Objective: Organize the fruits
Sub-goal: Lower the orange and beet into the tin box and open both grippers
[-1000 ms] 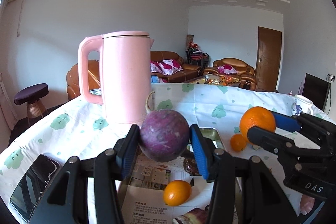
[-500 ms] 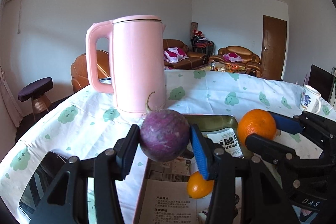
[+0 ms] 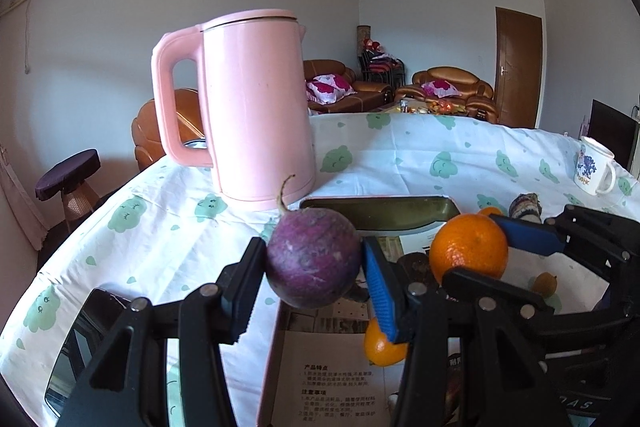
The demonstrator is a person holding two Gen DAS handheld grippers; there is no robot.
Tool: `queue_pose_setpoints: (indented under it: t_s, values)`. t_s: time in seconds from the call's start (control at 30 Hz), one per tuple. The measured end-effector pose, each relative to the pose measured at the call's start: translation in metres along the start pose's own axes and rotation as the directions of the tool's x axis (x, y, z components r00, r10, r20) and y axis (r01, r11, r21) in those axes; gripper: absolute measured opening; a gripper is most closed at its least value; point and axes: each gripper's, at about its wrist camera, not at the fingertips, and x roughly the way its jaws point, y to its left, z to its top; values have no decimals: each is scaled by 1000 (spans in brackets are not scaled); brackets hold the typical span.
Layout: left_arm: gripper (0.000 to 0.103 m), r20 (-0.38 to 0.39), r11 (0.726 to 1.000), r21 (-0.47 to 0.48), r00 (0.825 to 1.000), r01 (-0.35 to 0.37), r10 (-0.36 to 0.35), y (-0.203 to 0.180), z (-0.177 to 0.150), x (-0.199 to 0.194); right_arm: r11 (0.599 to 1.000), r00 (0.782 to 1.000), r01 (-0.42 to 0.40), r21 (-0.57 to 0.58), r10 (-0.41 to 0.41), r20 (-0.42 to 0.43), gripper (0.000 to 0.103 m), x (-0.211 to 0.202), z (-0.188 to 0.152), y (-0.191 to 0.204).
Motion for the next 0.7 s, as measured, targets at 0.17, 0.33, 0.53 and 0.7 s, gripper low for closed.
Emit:
queue_pose_setpoints:
  t_s: [0.17, 0.33, 0.53, 0.7]
  values:
    - [51, -21, 1000, 17, 1000, 5, -5, -2, -3, 3, 1000, 1000, -8, 9, 8, -21, 48, 4, 1, -2]
    - [51, -39, 999, 33, 999, 12, -11, -4, -4, 7, 1000, 999, -15, 16, 16, -50, 48, 9, 0, -3]
    - [51, -74, 999, 50, 997, 21, -18, -6, -5, 13, 1000, 997, -19, 21, 21, -81, 48, 15, 0, -4]
    - [51, -109, 998, 44, 993, 45, -40, -4, -5, 19, 999, 993, -28, 29, 31, -116, 48, 22, -1, -5]
